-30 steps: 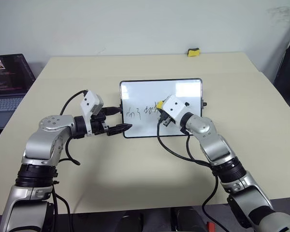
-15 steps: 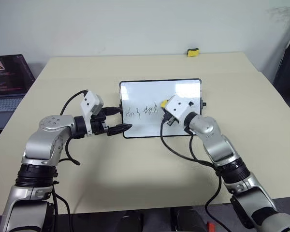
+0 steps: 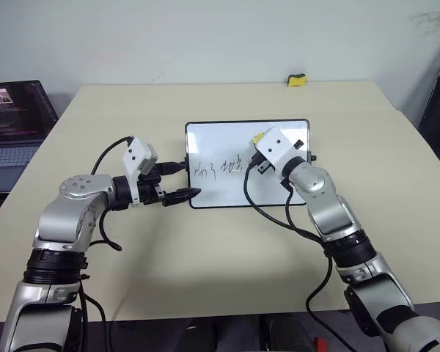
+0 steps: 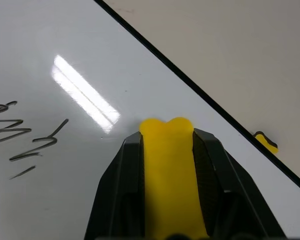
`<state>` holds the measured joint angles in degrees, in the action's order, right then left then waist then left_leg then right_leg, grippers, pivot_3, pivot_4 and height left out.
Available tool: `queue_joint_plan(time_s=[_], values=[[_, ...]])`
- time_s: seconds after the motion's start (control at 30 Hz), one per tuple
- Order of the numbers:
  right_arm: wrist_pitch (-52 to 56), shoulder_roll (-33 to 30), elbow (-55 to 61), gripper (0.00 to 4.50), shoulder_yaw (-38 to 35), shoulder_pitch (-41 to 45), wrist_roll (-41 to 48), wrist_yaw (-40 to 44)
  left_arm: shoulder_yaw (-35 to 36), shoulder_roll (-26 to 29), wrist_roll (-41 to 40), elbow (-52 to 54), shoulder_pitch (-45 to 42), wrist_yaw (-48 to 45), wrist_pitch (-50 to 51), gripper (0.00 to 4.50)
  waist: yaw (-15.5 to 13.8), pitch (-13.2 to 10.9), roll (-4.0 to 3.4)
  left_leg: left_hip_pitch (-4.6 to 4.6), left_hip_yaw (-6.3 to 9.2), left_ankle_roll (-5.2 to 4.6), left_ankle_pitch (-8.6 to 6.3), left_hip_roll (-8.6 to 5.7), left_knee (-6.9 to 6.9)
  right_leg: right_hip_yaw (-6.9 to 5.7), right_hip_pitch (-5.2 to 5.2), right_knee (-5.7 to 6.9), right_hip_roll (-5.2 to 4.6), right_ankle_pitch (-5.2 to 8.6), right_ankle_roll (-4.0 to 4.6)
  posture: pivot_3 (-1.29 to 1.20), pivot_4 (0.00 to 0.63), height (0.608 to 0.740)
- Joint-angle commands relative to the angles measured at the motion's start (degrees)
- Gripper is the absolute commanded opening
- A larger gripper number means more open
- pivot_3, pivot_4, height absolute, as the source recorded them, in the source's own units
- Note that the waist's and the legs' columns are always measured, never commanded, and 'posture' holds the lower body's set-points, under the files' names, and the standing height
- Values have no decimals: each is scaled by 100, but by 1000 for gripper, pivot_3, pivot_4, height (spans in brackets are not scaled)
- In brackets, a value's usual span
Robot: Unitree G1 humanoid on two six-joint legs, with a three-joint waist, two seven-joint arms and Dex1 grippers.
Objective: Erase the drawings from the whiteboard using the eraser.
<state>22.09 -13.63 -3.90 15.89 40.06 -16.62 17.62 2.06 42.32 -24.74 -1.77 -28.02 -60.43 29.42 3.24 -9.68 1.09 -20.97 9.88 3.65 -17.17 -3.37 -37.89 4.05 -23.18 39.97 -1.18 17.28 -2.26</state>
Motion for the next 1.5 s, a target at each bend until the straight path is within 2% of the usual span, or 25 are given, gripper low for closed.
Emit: queue_joint_plan(time_s=[0.03,0.2,0.27,0.4,0.6,0.73,0.87,1.03,1.27,1.5], values=[[150,-63,57,986,237,-200,-16,373,92,-4,-47,217,-46,14,-56,4500,3,0,0,0,0,0,0,0,0,0,0,0,0,0,0,0,150,740],[335,-291,243,986,539,-549,-53,945,109,-7,-45,216,-4,23,-70,4500,23,0,1,4,-2,-2,-1,2,1,1,2,2,0,0,0,0,150,740],[310,-298,287,986,496,-586,-60,925,114,-12,-46,222,12,32,-68,4500,22,1,1,7,-3,-5,-2,2,0,1,5,4,0,0,0,0,150,740],[51,-200,279,986,13,-441,126,596,128,-47,-26,195,29,85,-110,4500,4,0,1,9,1,-7,-1,1,-2,-2,7,5,1,-6,-1,0,150,740],[-534,-223,768,986,-646,-603,871,766,227,-119,-1,197,103,262,-230,4500,-6,0,0,1,3,-5,1,1,0,-3,2,-1,0,-8,-1,0,150,740],[-921,-422,1145,986,-816,-1111,1235,1042,435,-252,39,244,269,640,-500,4500,-4,0,0,-10,0,-1,2,4,9,-4,-6,-21,0,-7,-3,0,150,740],[-870,-657,1657,986,-827,-1728,1522,1366,680,-368,-56,436,565,952,-519,4500,4,0,0,-24,-2,-2,0,4,10,-3,-10,-40,-3,-7,-3,0,150,740],[-948,-865,1986,986,-609,-2197,1579,1642,970,-451,-73,780,1146,1249,-597,4500,1,-1,0,-21,-5,-4,-1,6,11,-2,-8,-39,-3,-7,-3,0,150,740],[-1401,-708,1595,986,-140,-1762,1237,1568,1193,-238,-375,1148,1743,1160,-198,4500,-22,-1,0,-16,-7,-6,-1,6,6,-2,-3,-30,-3,-7,-3,0,150,740],[-2306,-141,-247,986,-143,-301,726,736,1229,-58,-443,1506,1949,1211,61,4500,-7,-2,0,-7,-11,-3,0,9,8,-3,-3,-25,-1,-8,-3,0,150,740]])
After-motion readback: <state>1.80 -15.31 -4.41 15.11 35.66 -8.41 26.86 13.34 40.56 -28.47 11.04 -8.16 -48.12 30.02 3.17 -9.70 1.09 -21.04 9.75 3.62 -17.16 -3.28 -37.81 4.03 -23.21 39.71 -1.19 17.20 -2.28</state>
